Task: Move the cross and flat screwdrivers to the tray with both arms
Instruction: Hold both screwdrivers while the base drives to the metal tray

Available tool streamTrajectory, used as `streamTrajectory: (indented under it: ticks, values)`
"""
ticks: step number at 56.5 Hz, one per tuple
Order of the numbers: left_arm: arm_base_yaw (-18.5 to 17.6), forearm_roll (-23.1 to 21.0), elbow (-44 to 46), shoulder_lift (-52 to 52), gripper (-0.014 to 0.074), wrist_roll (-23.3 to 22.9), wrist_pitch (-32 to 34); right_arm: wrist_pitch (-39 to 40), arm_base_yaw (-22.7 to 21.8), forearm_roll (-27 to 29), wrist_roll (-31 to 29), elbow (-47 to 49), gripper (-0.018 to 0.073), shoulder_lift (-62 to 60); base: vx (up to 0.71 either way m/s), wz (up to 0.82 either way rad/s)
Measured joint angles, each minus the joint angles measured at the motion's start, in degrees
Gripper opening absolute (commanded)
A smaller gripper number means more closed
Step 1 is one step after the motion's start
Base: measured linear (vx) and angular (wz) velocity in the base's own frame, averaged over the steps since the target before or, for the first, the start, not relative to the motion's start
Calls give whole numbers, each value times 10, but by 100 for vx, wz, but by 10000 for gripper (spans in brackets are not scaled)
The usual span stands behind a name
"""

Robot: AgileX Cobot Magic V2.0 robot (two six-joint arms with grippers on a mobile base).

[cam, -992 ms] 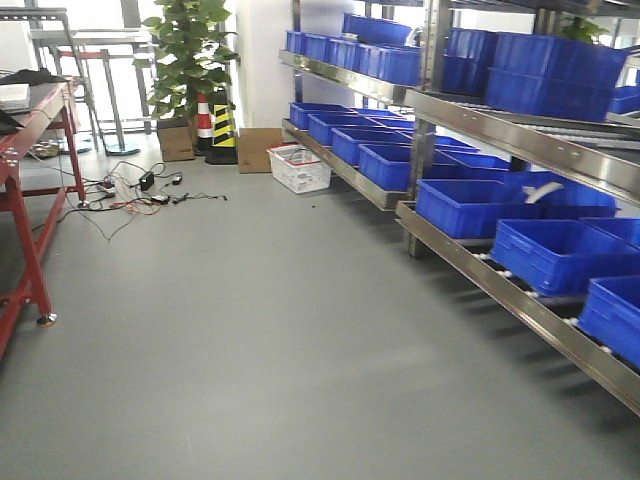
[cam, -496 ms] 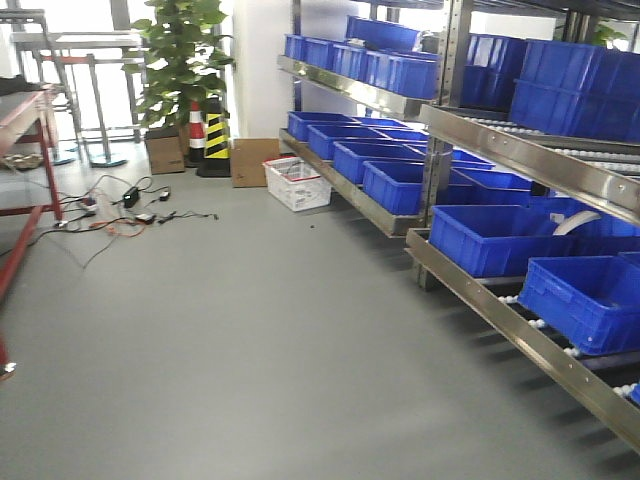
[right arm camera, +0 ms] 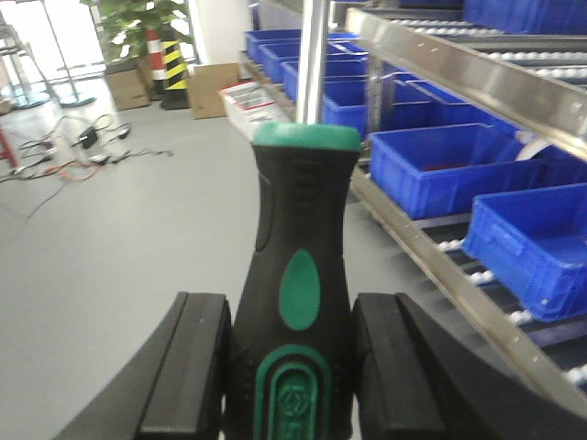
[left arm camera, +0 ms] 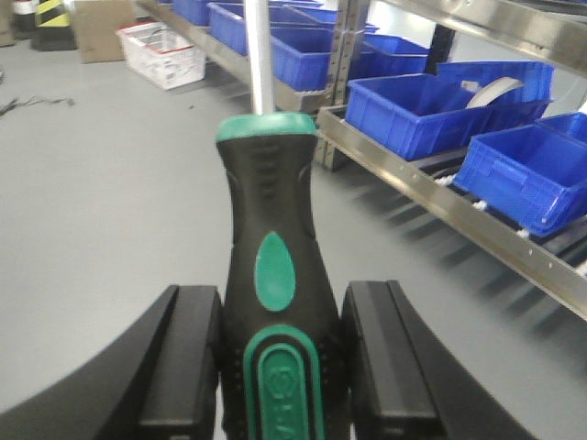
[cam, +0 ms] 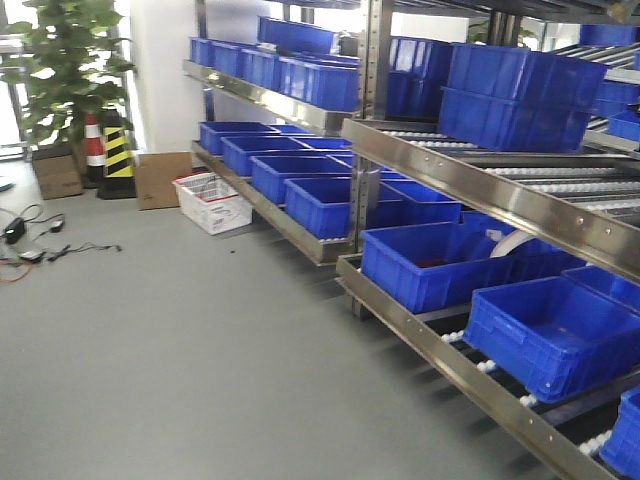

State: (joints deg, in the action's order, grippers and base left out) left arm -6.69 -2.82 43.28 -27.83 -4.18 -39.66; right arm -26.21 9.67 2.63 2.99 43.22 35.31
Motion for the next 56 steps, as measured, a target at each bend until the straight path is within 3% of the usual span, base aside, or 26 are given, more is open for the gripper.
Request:
streamTrajectory:
  ticks: [28,56]
  values:
    - [0,0,0,0,1,0,0,0,0,0,0,0,-8,0,55,-38]
    - [0,1,0,0,1,0,0,0,0,0,0,0,-8,0,49,-66]
